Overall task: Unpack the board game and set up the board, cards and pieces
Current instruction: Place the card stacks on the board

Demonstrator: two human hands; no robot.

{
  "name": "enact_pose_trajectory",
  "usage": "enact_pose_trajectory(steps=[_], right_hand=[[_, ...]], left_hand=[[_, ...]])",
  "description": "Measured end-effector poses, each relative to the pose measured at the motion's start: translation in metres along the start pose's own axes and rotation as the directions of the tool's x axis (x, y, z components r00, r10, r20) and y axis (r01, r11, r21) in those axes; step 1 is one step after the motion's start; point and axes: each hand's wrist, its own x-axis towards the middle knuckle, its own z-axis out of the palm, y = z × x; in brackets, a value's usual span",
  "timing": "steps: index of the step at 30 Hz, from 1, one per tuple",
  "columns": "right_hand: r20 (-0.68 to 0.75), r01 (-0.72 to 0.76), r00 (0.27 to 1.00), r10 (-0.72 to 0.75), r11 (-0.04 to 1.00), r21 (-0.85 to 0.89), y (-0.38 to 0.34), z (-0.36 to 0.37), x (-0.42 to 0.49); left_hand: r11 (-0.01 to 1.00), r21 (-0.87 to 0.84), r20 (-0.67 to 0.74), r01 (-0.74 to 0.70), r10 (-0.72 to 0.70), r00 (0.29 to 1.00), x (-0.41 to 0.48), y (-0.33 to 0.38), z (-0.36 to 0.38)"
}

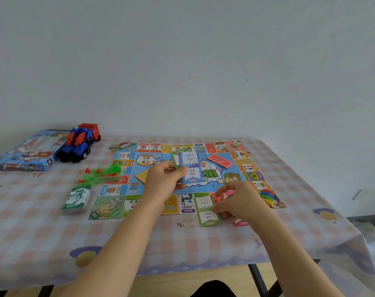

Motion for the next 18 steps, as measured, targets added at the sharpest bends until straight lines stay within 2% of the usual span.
enact_pose_trajectory(steps=[6, 9, 14, 18], right_hand=[[-0.014, 0.025, 1.000, -0.026, 0.993, -0.118, -0.004, 0.001, 0.001], [-0.079, 0.074, 0.993, -0.091, 0.977, -0.199, -0.001, 0.001, 0.002], [-0.312, 0.249, 0.916, -0.252, 0.967, -0.051, -0.009, 0.000, 0.004], [-0.334, 0.323, 0.895, -0.295, 0.946, 0.031, -0.026, 0.005, 0.005]], left_hand=[[1.000, 0.009, 0.005, 0.006, -0.006, 1.000, -0.001, 0.000, -0.001], [1.000, 0.013, 0.014, 0.008, -0.008, 1.000, -0.001, -0.001, -0.002], [1.000, 0.014, 0.056, 0.013, -0.014, 0.998, -0.003, 0.001, -0.004], [0.999, 0.036, 0.128, -0.003, -0.002, 0.992, -0.006, 0.004, -0.003]])
